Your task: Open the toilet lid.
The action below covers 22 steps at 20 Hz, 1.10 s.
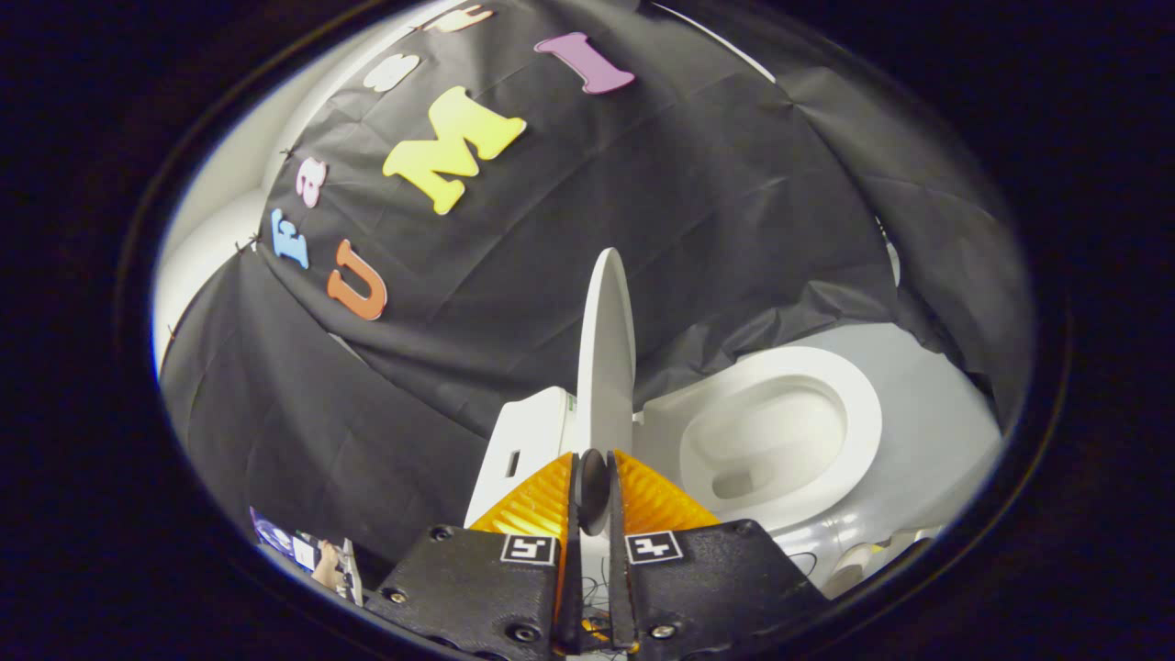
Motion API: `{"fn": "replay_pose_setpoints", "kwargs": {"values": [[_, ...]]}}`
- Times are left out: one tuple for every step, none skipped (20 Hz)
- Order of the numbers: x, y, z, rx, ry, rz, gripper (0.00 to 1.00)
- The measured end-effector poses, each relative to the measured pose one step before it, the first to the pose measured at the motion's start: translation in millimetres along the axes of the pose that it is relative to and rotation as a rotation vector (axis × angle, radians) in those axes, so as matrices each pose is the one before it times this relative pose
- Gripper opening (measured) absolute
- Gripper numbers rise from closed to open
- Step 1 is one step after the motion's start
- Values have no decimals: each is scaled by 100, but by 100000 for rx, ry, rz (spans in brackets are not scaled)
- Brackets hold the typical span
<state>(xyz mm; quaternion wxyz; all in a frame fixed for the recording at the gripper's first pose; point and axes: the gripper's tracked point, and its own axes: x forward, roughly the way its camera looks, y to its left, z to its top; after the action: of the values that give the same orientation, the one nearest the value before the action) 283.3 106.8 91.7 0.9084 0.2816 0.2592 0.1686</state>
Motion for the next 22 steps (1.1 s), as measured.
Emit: {"fn": "replay_pose_setpoints", "kwargs": {"values": [[203,665,-25,-1592,-284,-453,14],[304,773,-130,-1099,-328,-396,15],[179,694,47,-799,-172,-471,15],[133,863,-153,-1127,-105,-351,15],[188,759,-57,-1813,-420,-760,15],[240,767,-200,-1724,-458,-907,15],[205,717,-118,-1284,-189,-353,15],[228,885,-283,-1020,-10,35,15],[223,988,-208,-1369,129,175,15],[179,935,-317,-2102,-64,14,15],[297,965,-171,-2557,54,-74,15],[160,938,-333,-2683,88,-66,15],[357,954,-191,-2221,145,124,15],[369,985,-247,-2105,328,137,15],[391,985,-97,-1533,476,287,15],[406,722,-178,-1368,299,275,15],[397,889,-40,-978,413,347,15],[335,752,-320,-1043,297,402,15],[416,699,-175,-1042,380,520,15],[403,908,-260,-1079,416,600,15],[356,763,-111,-1169,467,460,15],[358,696,-136,-1251,533,386,15]]}}
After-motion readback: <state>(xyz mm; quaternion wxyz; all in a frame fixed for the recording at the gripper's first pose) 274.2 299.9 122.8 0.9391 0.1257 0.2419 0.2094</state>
